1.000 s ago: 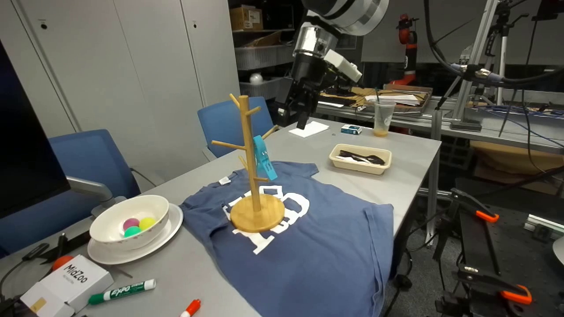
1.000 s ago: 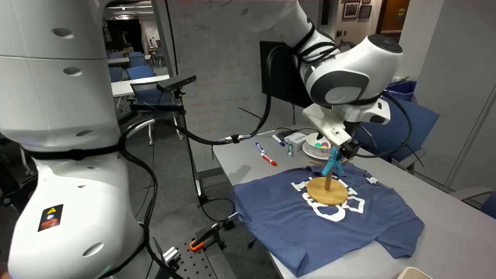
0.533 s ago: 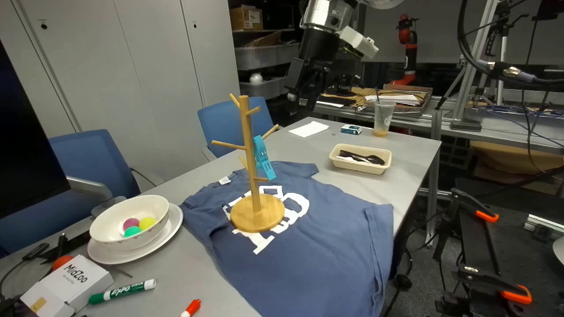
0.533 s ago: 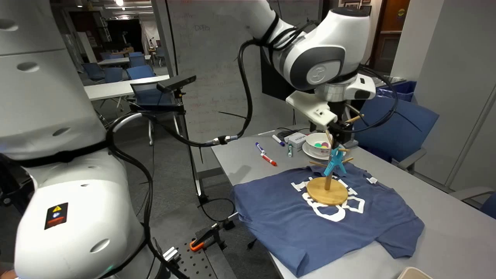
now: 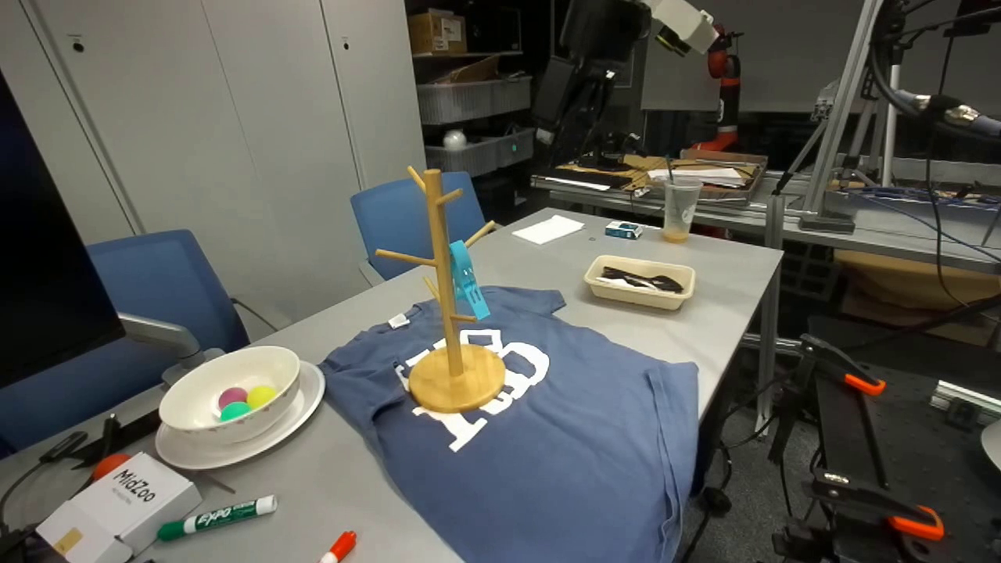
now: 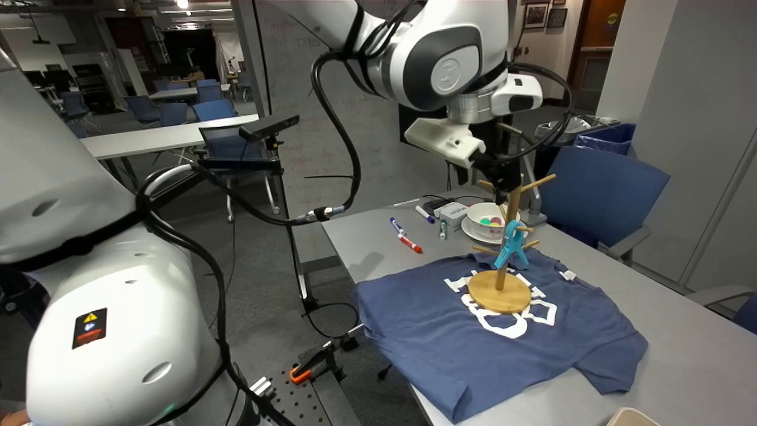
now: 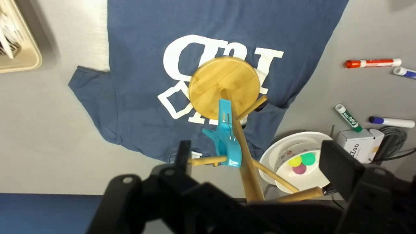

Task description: Hang the peg on the stand

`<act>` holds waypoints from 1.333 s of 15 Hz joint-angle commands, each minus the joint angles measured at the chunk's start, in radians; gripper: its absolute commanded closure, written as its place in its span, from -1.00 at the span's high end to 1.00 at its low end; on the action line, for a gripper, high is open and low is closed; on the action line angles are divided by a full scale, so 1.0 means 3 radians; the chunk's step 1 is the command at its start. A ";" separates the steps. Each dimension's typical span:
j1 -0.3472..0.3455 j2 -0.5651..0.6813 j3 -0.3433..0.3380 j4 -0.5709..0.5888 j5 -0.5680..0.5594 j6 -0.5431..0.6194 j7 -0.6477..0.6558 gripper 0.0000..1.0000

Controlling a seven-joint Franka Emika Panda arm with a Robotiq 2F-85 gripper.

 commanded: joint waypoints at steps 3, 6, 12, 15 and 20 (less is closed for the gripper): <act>0.0032 -0.0461 0.0052 -0.0314 -0.0221 0.0077 0.0192 1.00; 0.0042 -0.0624 0.0082 -0.0402 -0.0235 0.0051 0.0231 1.00; 0.0063 -0.0669 0.0078 -0.0399 -0.0173 -0.0009 0.0193 1.00; 0.0063 -0.0713 0.0084 -0.0435 -0.0175 -0.0009 0.0200 1.00; 0.0063 -0.0714 0.0084 -0.0443 -0.0175 -0.0009 0.0201 1.00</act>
